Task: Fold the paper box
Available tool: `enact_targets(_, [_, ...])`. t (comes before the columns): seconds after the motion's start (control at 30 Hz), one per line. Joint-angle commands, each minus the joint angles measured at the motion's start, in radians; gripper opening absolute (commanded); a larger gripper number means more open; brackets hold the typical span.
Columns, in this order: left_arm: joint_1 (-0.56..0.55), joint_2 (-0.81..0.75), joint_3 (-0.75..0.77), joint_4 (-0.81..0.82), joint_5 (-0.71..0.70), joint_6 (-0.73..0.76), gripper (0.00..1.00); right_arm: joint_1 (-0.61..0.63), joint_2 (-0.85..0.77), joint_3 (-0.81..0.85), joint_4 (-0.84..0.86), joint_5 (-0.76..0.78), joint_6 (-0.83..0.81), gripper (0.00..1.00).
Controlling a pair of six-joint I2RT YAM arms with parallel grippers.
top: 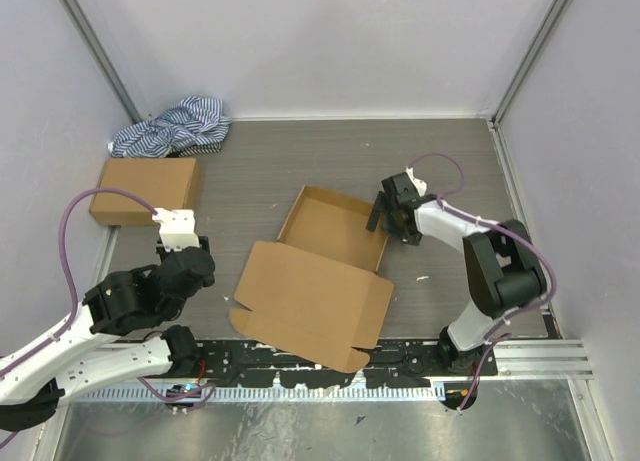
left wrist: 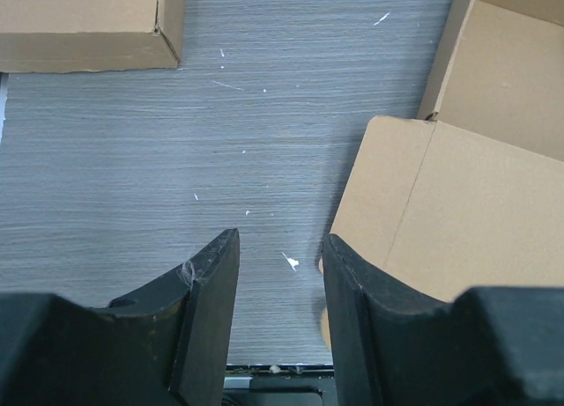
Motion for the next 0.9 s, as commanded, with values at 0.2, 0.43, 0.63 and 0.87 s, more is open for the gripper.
enact_targets(0.2, [-0.002,-0.011,-0.010,-0.015,-0.033,-0.012,0.50,0.009,-0.319,0.024,0.032,0.010,-0.236,1.00])
enact_targets(0.43, [-0.002,-0.019,-0.010,-0.019,-0.036,-0.021,0.49,0.008,-0.037,0.334,0.010,-0.266,-0.508,0.99])
enact_targets(0.63, [-0.002,-0.029,-0.019,-0.011,-0.028,-0.023,0.50,0.064,0.114,0.467,0.042,-0.306,-0.630,0.86])
enact_targets(0.87, [-0.002,-0.011,-0.015,-0.012,-0.026,-0.022,0.50,0.162,0.303,0.654,-0.087,-0.178,-0.726,0.80])
